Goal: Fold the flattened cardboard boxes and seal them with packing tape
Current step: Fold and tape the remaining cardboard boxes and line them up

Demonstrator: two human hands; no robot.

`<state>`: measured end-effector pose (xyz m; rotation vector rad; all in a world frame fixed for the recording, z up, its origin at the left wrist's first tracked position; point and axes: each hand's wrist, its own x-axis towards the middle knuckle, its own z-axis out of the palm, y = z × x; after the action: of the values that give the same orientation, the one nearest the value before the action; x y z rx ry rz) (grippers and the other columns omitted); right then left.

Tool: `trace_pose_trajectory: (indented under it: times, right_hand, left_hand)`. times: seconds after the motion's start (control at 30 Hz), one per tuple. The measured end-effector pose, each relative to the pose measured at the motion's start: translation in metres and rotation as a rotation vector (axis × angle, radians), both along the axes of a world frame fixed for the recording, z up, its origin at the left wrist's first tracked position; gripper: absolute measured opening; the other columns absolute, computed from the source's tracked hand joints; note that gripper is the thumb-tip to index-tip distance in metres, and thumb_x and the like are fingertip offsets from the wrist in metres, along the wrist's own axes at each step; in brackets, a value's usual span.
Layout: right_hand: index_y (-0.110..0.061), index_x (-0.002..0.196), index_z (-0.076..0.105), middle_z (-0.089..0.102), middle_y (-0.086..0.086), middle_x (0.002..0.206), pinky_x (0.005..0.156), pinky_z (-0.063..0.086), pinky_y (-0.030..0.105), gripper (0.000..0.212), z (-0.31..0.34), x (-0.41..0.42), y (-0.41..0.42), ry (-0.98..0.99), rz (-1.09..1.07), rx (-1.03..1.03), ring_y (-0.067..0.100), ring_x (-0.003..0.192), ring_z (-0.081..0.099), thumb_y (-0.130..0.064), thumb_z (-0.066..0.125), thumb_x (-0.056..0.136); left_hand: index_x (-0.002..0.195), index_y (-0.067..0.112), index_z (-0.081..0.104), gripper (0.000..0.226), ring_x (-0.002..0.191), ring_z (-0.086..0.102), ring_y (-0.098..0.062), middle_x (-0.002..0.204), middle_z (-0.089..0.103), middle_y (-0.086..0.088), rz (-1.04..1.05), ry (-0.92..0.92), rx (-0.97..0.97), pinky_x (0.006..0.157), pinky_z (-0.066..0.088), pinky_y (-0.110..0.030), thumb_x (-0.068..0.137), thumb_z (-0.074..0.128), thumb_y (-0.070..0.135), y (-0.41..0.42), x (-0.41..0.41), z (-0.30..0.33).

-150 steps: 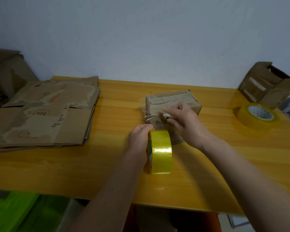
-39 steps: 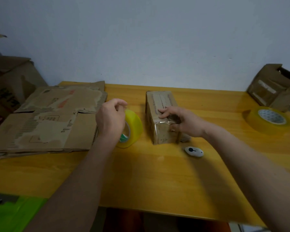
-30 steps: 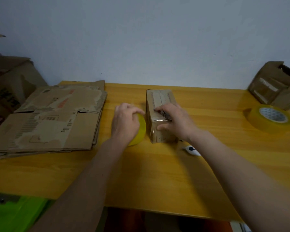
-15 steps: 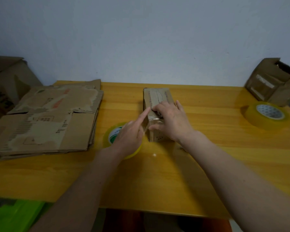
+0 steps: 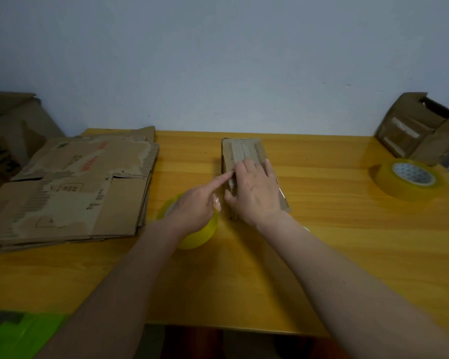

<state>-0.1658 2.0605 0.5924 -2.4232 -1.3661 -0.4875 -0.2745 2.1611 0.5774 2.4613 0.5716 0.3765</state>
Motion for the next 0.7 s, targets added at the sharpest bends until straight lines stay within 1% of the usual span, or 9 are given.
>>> trace_pose_trajectory:
  times: [0.1,0.2,0.27,0.33,0.43,0.53,0.57,0.63,0.7]
  right_hand:
    - [-0.010,0.112,0.052,0.054,0.007,0.110,0.117,0.016,0.048,0.037,-0.005,-0.002,0.001,-0.026,-0.002,0.004,0.027,0.111,0.052,-0.030,0.060,0.082]
    - [-0.016,0.125,0.047,0.051,0.000,0.123,0.119,0.006,0.040,0.055,-0.001,0.013,-0.013,0.053,0.113,-0.068,0.018,0.123,0.045,-0.045,0.065,0.082]
    - [-0.019,0.121,0.054,0.057,-0.003,0.117,0.114,0.022,0.030,0.050,0.007,0.023,-0.033,0.361,0.179,0.170,0.013,0.112,0.051,-0.048,0.066,0.082]
    - [-0.017,0.117,0.059,0.059,-0.005,0.112,0.092,0.040,0.018,0.036,0.012,0.035,-0.046,0.664,0.108,0.507,0.010,0.105,0.054,-0.042,0.059,0.091]
    - [-0.016,0.110,0.062,0.063,-0.004,0.108,0.087,0.044,0.025,0.032,0.007,0.050,-0.041,0.911,-0.009,0.696,0.015,0.107,0.058,-0.039,0.042,0.100]
    - [-0.015,0.111,0.066,0.070,0.002,0.107,0.096,0.049,0.037,0.051,0.006,0.045,-0.022,1.333,0.037,0.800,0.017,0.102,0.065,-0.048,0.028,0.102]
    - [-0.017,0.114,0.066,0.070,0.003,0.108,0.097,0.049,0.040,0.055,0.001,0.045,-0.017,1.392,0.041,0.826,0.018,0.102,0.065,-0.051,0.025,0.101]
    - [-0.021,0.115,0.065,0.070,0.003,0.110,0.099,0.048,0.043,0.056,-0.006,0.044,-0.011,1.397,0.075,0.869,0.019,0.104,0.065,-0.054,0.021,0.100]
    - [-0.030,0.111,0.064,0.069,0.000,0.110,0.099,0.047,0.047,0.055,-0.017,0.048,-0.008,1.289,0.133,0.850,0.019,0.105,0.064,-0.060,0.020,0.097]
  left_hand:
    - [0.144,0.056,0.018,0.060,0.066,0.050,-0.013,0.093,0.060,-0.003,0.010,0.023,0.023,0.057,0.037,-0.025,0.102,0.035,0.017,-0.004,0.001,0.000]
    - [0.146,0.055,0.017,0.060,0.063,0.048,-0.013,0.089,0.058,-0.002,0.002,0.040,0.004,0.055,0.036,-0.026,0.101,0.040,0.024,-0.009,0.001,0.004]
    - [0.146,0.054,0.017,0.058,0.071,0.052,-0.014,0.092,0.057,-0.001,0.009,0.046,-0.008,0.061,0.042,-0.030,0.099,0.046,0.038,-0.011,0.000,0.006]
    - [0.147,0.051,0.019,0.058,0.081,0.056,-0.016,0.089,0.056,0.002,0.035,0.024,0.010,0.071,0.048,-0.034,0.096,0.046,0.051,-0.014,0.001,0.005]
    - [0.147,0.046,0.023,0.056,0.081,0.056,-0.016,0.080,0.054,0.005,0.062,-0.008,0.061,0.071,0.046,-0.033,0.096,0.045,0.051,-0.017,0.005,0.002]
    - [0.148,0.046,0.020,0.058,0.080,0.055,-0.017,0.081,0.055,0.006,0.045,-0.009,0.082,0.070,0.047,-0.034,0.096,0.046,0.049,-0.017,0.006,-0.002]
    - [0.148,0.047,0.017,0.060,0.082,0.056,-0.017,0.085,0.057,0.004,0.042,0.008,0.088,0.073,0.048,-0.035,0.096,0.047,0.050,-0.016,0.005,-0.002]
    - [0.149,0.049,0.011,0.065,0.088,0.057,-0.017,0.095,0.060,0.000,0.045,0.056,0.116,0.074,0.048,-0.034,0.094,0.047,0.052,-0.015,0.004,-0.002]
    - [0.148,0.050,0.007,0.068,0.089,0.056,-0.016,0.099,0.059,0.000,0.049,0.094,0.145,0.068,0.044,-0.031,0.093,0.047,0.054,-0.012,0.005,-0.004]
